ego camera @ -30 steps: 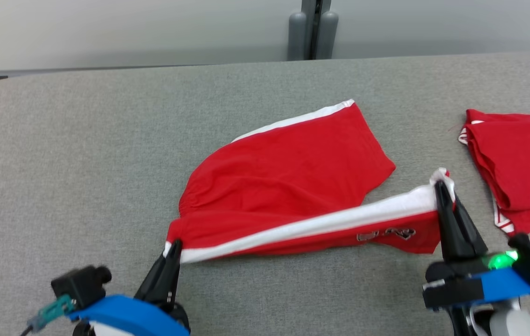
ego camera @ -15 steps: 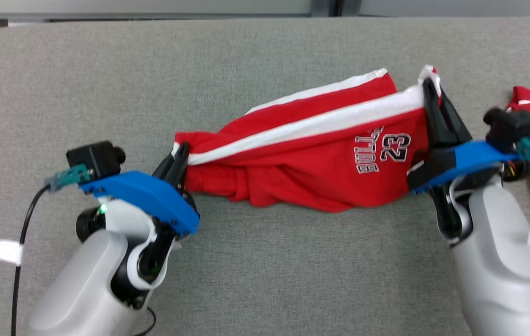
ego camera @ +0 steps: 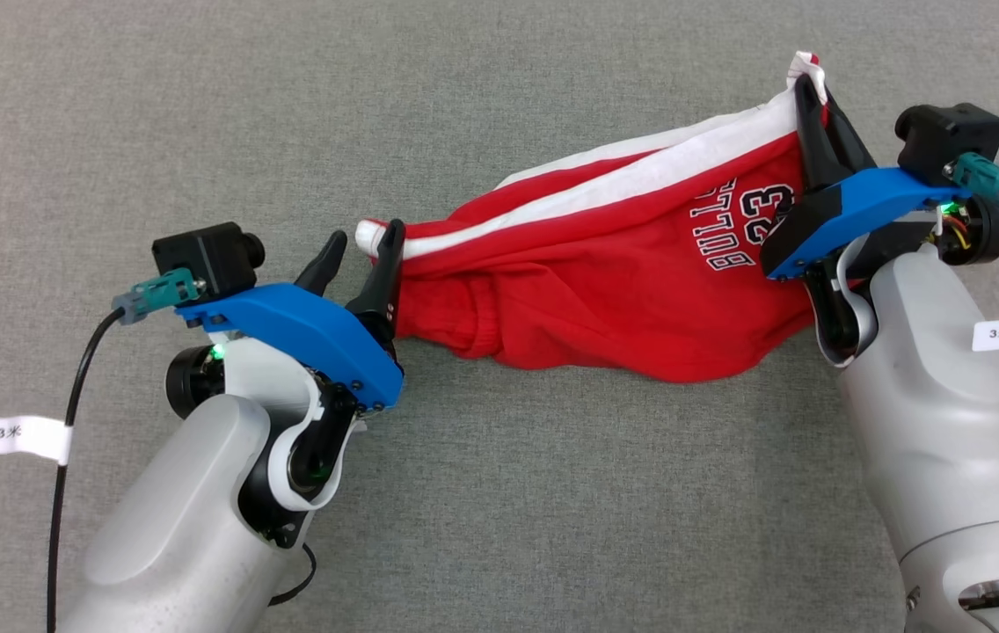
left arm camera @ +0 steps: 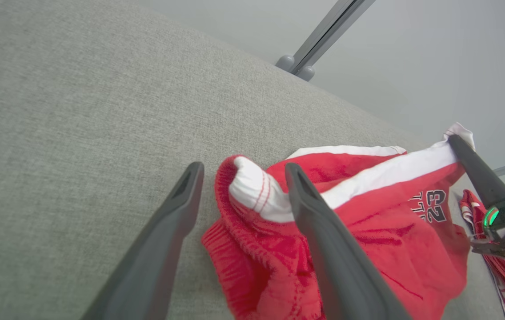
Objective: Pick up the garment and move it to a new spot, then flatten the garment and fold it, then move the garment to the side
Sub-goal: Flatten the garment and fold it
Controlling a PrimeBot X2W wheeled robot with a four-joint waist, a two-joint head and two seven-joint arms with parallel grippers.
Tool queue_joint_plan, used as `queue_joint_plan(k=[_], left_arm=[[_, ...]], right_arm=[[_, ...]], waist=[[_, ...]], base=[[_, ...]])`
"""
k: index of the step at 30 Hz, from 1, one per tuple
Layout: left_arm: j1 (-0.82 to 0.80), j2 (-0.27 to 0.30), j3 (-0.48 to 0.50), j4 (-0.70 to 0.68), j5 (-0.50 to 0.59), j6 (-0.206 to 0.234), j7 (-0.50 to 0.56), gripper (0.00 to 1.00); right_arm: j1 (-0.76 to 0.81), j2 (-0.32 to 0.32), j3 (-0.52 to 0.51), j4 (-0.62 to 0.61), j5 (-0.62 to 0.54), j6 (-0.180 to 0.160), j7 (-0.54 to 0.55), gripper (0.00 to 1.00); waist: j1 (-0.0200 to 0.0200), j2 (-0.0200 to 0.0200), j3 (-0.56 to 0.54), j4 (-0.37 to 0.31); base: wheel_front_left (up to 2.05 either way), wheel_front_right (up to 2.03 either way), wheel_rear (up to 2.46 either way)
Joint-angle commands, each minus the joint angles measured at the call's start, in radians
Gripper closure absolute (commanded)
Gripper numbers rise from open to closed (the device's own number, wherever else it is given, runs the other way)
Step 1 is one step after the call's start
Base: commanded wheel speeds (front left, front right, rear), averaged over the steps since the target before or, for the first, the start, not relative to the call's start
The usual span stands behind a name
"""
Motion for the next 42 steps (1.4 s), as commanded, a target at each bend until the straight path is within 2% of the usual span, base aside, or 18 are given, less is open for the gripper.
queue_joint_plan(k=[1, 2, 11, 17, 23, 31, 38, 42], left_arm=[[0.006, 0.006, 0.007, -0.011, 0.01, -0.008, -0.017, 0.0], [0.015, 0.01, 0.009, -0.018, 0.013, -0.009, -0.028, 0.0], [0.091, 0.052, 0.018, -0.091, 0.053, -0.031, -0.133, 0.0], [0.158, 0.076, 0.026, -0.127, 0.083, -0.031, -0.211, 0.0], [0.223, 0.1, 0.033, -0.123, 0.12, -0.016, -0.287, 0.0], [0.305, 0.101, 0.066, -0.105, 0.116, 0.012, -0.341, 0.0], [0.347, 0.097, 0.086, -0.123, 0.11, 0.021, -0.358, 0.0], [0.357, 0.103, 0.099, -0.14, 0.116, 0.029, -0.365, 0.0]], right_arm=[[-0.023, -0.003, -0.002, 0.016, -0.006, 0.0, -0.01, 0.5], [-0.031, -0.003, -0.002, 0.024, -0.007, 0.0, -0.011, 0.0], [-0.04, -0.006, -0.015, 0.028, -0.018, 0.0, -0.015, 0.0], [-0.004, -0.025, 0.037, 0.07, 0.007, 0.0, -0.002, 0.0], [0.039, -0.069, 0.112, 0.12, 0.046, 0.0, 0.089, 0.0], [0.094, -0.137, 0.164, 0.152, 0.117, 0.0, 0.242, 0.0], [0.123, -0.149, 0.179, 0.152, 0.2, 0.0, 0.309, 0.0], [0.128, -0.126, 0.208, 0.15, 0.227, 0.0, 0.338, 0.0]], waist=[[-0.0002, 0.0, 0.0, 0.003], [-0.0002, 0.0, -0.001, 0.004], [-0.0002, 0.0, -0.023, -0.003], [-0.0002, 0.0, -0.071, -0.015], [-0.0002, 0.0, -0.125, -0.024], [-0.0002, 0.0, -0.146, -0.005], [-0.0002, 0.0, -0.132, 0.03], [-0.0002, 0.0, -0.128, 0.044]], base=[[0.0, 0.0, 0.0], [0.0, 0.0, 0.0], [0.0, 0.0, 0.0], [0.0, 0.0, 0.0], [0.0, 0.0, 0.0], [0.0, 0.0, 0.0], [0.0, 0.0, 0.0], [0.0, 0.0, 0.0]])
